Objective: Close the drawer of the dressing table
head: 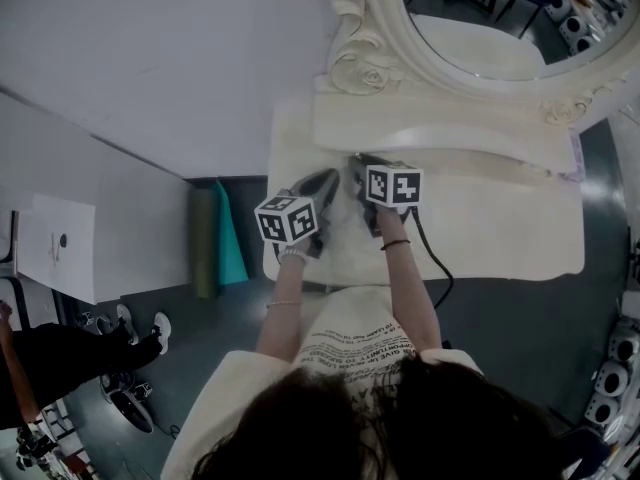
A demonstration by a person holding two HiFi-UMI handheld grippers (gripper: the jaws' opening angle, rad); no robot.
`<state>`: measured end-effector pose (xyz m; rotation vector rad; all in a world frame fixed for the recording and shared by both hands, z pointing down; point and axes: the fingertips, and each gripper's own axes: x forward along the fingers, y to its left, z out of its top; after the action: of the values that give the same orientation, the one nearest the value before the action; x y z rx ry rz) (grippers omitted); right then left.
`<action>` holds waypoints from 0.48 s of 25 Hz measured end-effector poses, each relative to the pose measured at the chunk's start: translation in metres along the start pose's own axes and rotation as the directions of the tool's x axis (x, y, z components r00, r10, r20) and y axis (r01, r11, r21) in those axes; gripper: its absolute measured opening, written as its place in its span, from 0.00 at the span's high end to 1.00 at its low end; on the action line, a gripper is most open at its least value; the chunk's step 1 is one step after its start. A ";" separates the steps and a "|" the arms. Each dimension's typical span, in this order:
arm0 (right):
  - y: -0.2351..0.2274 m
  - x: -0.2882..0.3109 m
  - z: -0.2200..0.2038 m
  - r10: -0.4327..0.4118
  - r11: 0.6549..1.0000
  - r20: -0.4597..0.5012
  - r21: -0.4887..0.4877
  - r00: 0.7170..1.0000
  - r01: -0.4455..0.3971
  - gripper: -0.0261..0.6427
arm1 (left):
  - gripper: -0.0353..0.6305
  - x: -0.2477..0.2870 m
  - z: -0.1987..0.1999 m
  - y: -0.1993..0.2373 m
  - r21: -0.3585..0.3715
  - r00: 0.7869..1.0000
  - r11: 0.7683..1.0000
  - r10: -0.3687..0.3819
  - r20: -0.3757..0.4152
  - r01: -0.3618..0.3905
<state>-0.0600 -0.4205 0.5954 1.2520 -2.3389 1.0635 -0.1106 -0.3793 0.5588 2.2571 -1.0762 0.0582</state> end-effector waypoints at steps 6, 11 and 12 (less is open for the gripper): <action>0.001 0.001 -0.001 0.021 1.000 -0.004 0.012 1.000 -0.021 0.81 | 0.95 -0.003 0.000 0.001 0.001 1.000 1.000 -0.001 0.002 0.001; 0.004 -0.005 -0.003 0.036 0.999 0.028 0.018 0.999 -0.037 0.80 | 0.95 -0.008 0.001 -0.003 0.003 1.000 1.000 -0.008 0.009 0.008; 0.004 -0.007 -0.004 0.035 0.999 0.030 0.021 0.999 -0.036 0.80 | 0.95 -0.009 0.001 -0.005 0.005 1.000 1.000 -0.011 0.010 0.011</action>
<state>-0.0596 -0.4125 0.5924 1.2466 -2.3862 1.0911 -0.1136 -0.3714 0.5525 2.2698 -1.0704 0.0456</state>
